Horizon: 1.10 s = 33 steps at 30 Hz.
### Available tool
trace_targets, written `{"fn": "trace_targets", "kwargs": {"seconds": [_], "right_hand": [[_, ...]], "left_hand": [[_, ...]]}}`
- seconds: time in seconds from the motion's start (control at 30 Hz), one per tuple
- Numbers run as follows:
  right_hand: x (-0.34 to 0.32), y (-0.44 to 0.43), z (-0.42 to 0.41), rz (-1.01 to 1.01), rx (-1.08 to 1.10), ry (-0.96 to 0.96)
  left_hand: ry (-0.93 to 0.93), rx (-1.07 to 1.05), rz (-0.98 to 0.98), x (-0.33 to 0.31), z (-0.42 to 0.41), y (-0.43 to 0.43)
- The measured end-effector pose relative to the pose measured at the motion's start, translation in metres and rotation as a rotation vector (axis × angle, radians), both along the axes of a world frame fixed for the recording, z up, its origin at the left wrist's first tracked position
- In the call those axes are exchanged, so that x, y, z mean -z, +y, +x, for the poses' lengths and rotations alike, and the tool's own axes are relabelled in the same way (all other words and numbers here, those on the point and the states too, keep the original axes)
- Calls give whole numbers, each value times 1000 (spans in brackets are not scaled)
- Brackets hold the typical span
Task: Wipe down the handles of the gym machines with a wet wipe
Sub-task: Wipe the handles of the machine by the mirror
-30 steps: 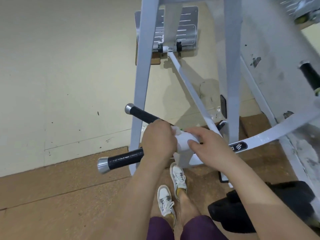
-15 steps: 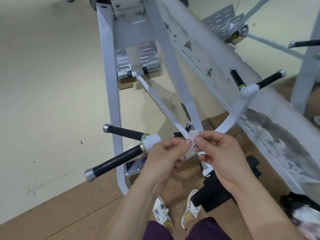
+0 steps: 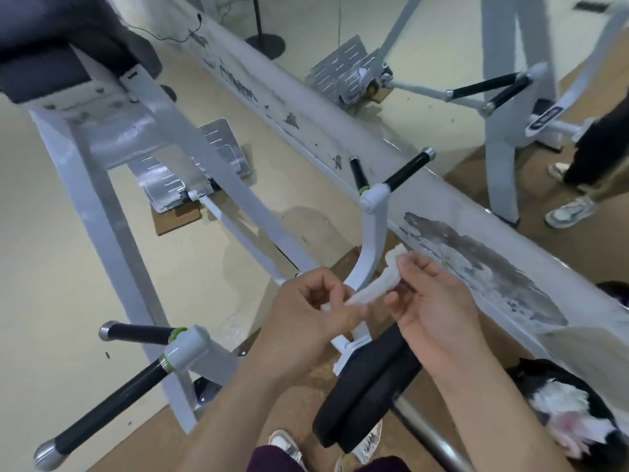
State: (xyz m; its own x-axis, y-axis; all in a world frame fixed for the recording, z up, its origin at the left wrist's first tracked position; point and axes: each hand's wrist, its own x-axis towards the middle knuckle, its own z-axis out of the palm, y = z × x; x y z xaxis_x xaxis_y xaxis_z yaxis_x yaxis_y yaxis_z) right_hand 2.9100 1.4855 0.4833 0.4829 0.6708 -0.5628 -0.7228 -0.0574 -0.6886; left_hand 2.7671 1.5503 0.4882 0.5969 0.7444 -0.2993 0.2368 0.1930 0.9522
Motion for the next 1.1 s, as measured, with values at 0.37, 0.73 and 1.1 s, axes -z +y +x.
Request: {"fn": "trace_targets", "kwargs": {"seconds": [0.37, 0.73, 1.1], "right_hand": [[18, 23, 78, -62, -211, -468], [95, 111, 153, 31, -251, -375], [168, 209, 185, -42, 425, 316]], "left_hand": [[256, 314, 29, 2, 87, 43], [-201, 139, -556, 93, 187, 174], [4, 379, 102, 164, 245, 251]]}}
